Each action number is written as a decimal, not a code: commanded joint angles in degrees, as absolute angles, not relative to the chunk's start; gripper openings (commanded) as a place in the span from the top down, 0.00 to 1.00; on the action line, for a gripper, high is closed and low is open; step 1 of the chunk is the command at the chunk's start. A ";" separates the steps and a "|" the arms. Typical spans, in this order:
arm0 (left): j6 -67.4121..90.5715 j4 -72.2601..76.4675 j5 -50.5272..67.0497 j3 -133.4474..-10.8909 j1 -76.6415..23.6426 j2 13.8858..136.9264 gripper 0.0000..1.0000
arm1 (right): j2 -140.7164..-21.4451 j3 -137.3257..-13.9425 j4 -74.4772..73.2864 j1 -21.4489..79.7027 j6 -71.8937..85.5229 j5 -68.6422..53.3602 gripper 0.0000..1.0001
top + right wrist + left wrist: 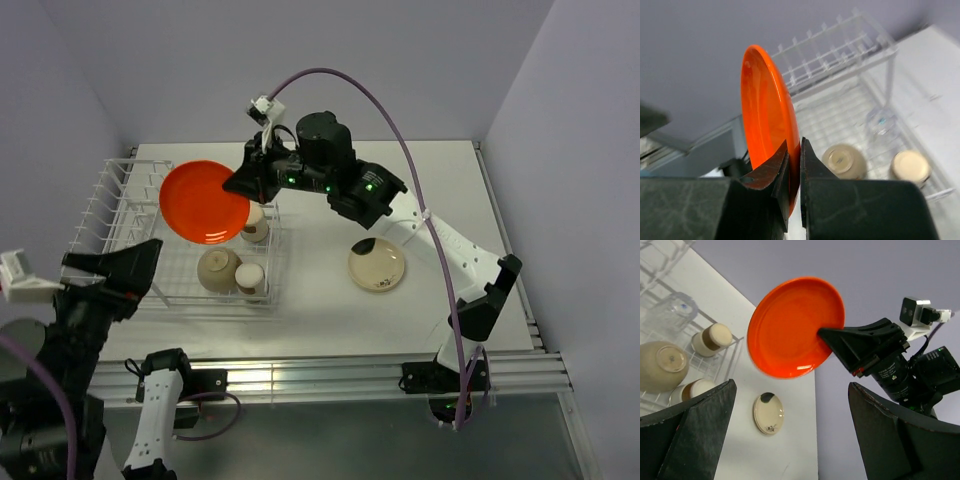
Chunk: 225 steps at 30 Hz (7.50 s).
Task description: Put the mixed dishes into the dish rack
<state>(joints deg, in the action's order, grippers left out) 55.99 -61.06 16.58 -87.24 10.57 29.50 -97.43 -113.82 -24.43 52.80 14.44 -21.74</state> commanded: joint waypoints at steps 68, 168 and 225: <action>103.71 -78.84 -3.08 -74.71 1.94 0.26 0.01 | -135.97 -137.64 9.58 75.23 -20.65 10.89 0.87; 76.20 -60.21 13.27 -69.88 4.74 20.47 0.01 | -85.62 -98.81 -23.18 50.22 22.58 19.52 0.12; 69.70 -38.14 11.78 -83.39 -18.54 56.42 0.01 | -76.20 -49.49 -35.86 7.56 33.93 -1.93 0.46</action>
<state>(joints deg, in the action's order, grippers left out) 71.85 -41.12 18.15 -78.32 -17.21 54.57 -78.52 -50.09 -36.75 8.84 35.59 -2.39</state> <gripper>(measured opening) 0.992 0.557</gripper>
